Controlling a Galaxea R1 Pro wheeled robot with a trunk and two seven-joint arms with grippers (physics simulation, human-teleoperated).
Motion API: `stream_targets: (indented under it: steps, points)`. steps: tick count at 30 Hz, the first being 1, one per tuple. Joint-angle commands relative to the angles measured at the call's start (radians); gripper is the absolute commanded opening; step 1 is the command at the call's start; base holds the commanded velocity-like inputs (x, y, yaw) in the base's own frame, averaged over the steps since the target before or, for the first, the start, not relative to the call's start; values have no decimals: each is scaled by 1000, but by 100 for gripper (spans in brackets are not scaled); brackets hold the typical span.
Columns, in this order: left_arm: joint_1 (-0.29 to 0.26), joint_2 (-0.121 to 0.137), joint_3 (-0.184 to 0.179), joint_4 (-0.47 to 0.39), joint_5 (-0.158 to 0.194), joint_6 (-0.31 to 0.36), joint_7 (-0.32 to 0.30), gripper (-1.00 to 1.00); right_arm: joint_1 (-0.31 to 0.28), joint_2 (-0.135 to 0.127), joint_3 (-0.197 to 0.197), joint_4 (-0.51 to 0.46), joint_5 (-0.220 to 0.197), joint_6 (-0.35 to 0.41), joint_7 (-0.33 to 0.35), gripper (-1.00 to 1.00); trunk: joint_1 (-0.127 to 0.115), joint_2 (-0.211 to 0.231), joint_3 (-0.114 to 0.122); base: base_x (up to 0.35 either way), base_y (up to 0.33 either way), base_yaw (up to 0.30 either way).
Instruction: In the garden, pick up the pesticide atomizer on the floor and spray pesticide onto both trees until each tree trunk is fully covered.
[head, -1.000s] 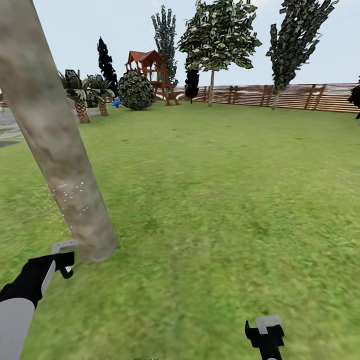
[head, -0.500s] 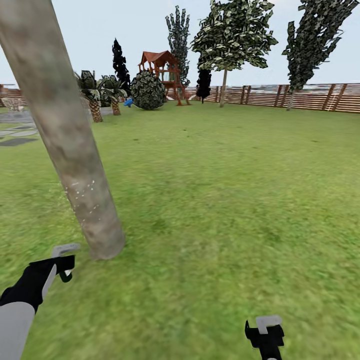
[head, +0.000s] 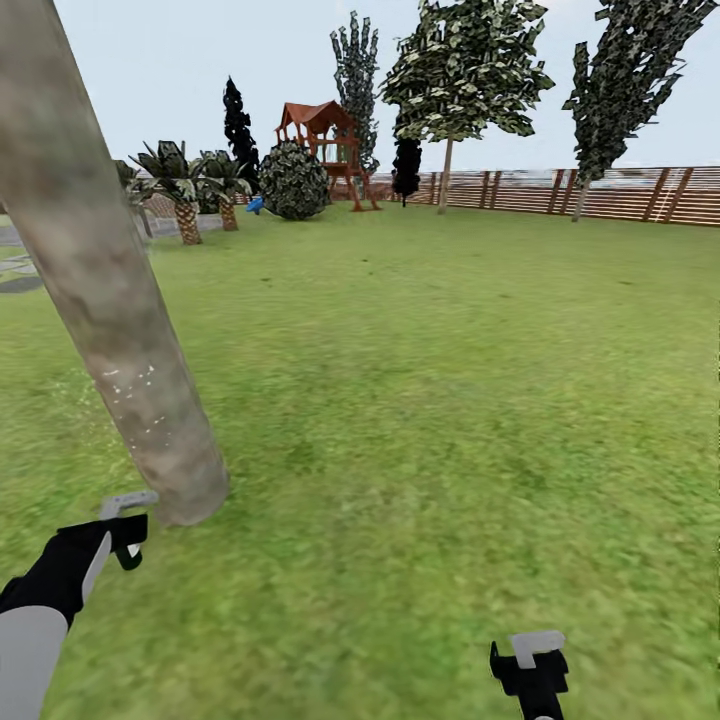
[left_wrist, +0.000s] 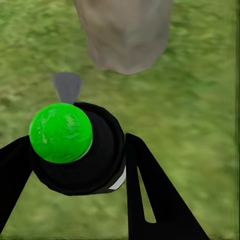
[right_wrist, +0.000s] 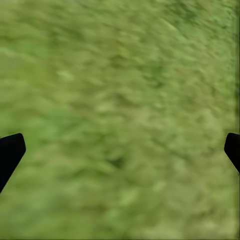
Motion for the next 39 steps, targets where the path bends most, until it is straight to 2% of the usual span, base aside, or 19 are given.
stream_targets:
  steps: [1, 4, 8, 9, 21, 28, 39]
  points:
    - [-1, -1, 5, 5, -11, 3, -8, -100, -1, 0, -8, 1, 11, -4, -3, 100, 0, 0, -1, 0, -115, 0]
    - [0, 2, 9, 38, -11, -24, -8, -100, -1, -1, -8, 1, 10, -4, -3, 100, 0, 0, -1, 0, -29, 0]
    - [37, 0, 6, 144, -35, -192, -6, -100, -1, -1, -8, 0, 10, -4, -2, 100, 0, 0, -1, 0, -2, 0]
    - [38, -2, 7, 147, -37, -199, -5, -100, -1, -1, -8, 0, 10, -4, -2, 100, 0, 0, -1, 0, 0, 0]
    - [39, -2, 18, 142, -28, -199, -3, -100, -1, -1, -8, 1, 10, -5, -3, 100, 0, 0, -1, 284, -1, 0]
    - [39, 1, 18, 142, -29, -198, -3, -100, -1, -1, -8, 0, 10, -5, -3, 100, 0, 0, -1, 272, -144, 0]
    - [39, 3, 18, 142, -28, -198, -2, -100, -1, -1, -8, 0, 10, -5, -3, 100, 0, 0, -1, -42, -267, 219]
